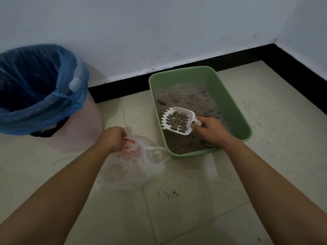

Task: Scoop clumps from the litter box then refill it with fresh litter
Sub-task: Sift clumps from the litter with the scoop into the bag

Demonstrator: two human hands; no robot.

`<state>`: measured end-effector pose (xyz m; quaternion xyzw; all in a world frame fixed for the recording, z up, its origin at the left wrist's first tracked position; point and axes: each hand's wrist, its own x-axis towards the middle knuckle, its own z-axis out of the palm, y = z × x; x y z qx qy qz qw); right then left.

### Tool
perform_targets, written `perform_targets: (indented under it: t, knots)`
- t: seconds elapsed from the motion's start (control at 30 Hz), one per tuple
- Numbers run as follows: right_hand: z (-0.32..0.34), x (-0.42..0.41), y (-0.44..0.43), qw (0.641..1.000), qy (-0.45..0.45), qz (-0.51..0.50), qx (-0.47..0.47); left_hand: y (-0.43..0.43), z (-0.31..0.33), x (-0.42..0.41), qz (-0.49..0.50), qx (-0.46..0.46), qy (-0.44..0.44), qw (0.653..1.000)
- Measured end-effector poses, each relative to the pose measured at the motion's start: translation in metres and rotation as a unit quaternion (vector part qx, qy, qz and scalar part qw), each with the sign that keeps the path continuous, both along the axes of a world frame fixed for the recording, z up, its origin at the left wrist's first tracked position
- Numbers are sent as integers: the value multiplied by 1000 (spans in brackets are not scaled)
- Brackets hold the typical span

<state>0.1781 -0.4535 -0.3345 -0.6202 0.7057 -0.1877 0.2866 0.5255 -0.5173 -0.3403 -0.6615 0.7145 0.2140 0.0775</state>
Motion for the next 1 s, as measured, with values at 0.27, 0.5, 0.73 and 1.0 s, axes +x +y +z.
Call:
perform_targets:
  t: [0.27,0.5,0.73,1.0]
  knots:
    - [15,14,-3,991,-92,-92,-40,6,6,15,243,15,183,953]
    - [57,66,-8,995,-79,1,-55,13,5,34,354,59,257,897]
    - [57,157,12,924,287,239,-77,28,-4,50,390,77,293,869]
    - [33,172,29,777,454,365,-239,44,-2,50,391,67,314,863]
